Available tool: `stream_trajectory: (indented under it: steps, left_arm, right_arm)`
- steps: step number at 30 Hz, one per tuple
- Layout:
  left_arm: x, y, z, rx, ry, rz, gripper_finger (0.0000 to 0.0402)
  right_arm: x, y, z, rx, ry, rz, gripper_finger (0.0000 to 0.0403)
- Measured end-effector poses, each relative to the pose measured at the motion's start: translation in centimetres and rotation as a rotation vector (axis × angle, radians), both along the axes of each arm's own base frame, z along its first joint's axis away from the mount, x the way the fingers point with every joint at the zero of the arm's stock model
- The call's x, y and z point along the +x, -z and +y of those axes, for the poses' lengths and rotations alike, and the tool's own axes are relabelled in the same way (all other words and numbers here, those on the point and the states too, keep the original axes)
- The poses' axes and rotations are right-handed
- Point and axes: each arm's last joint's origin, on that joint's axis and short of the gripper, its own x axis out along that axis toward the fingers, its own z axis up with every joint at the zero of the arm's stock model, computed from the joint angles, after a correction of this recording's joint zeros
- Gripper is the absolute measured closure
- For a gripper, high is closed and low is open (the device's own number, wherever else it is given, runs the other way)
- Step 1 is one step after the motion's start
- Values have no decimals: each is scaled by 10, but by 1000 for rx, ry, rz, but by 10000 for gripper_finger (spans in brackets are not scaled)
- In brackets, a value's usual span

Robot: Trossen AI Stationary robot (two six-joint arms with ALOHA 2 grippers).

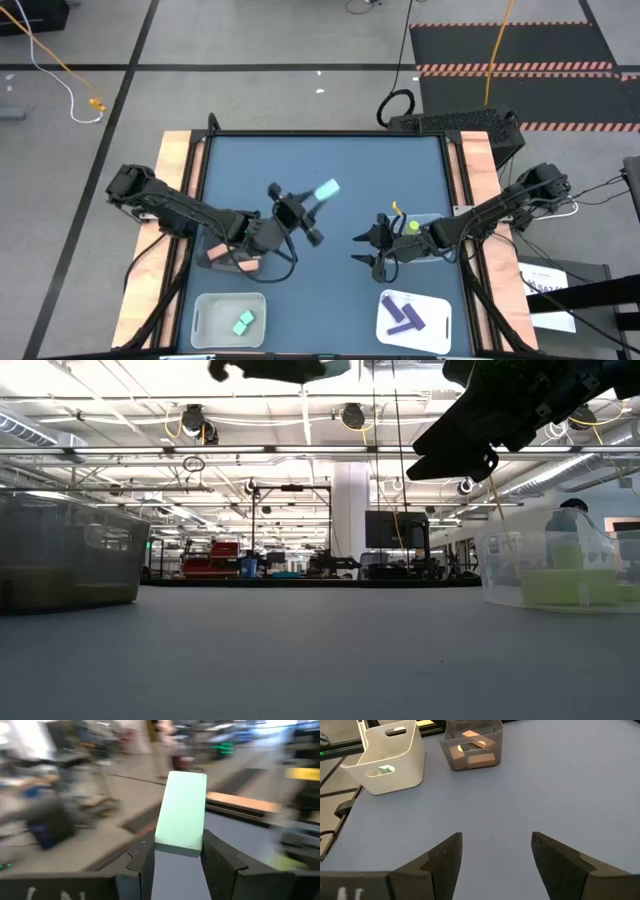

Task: Sort & place blocks by color
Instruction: Put the blue block into the gray bin

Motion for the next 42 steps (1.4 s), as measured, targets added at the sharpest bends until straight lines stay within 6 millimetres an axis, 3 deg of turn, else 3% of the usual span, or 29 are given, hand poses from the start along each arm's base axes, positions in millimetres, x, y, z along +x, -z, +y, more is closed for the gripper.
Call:
stream_trajectory:
  steps: [8,12,19,27,36,42]
  left_arm:
    - [0,8,-31,-318,529,-14,274]
    - [-11,20,-54,-506,658,85,274]
    - [-49,46,-93,-848,644,352,274]
    - [-96,50,-138,-1152,624,501,274]
    - [-151,48,-176,-1178,747,690,269]
    - [-179,58,-170,-1158,511,821,269]
  right_arm:
    - [0,1,0,26,12,6,174]
    - [-2,3,0,53,30,31,174]
    - [-2,4,0,76,45,37,174]
    - [-2,4,0,77,44,37,174]
    - [-5,3,7,77,15,38,174]
    - [-5,3,8,77,12,37,174]
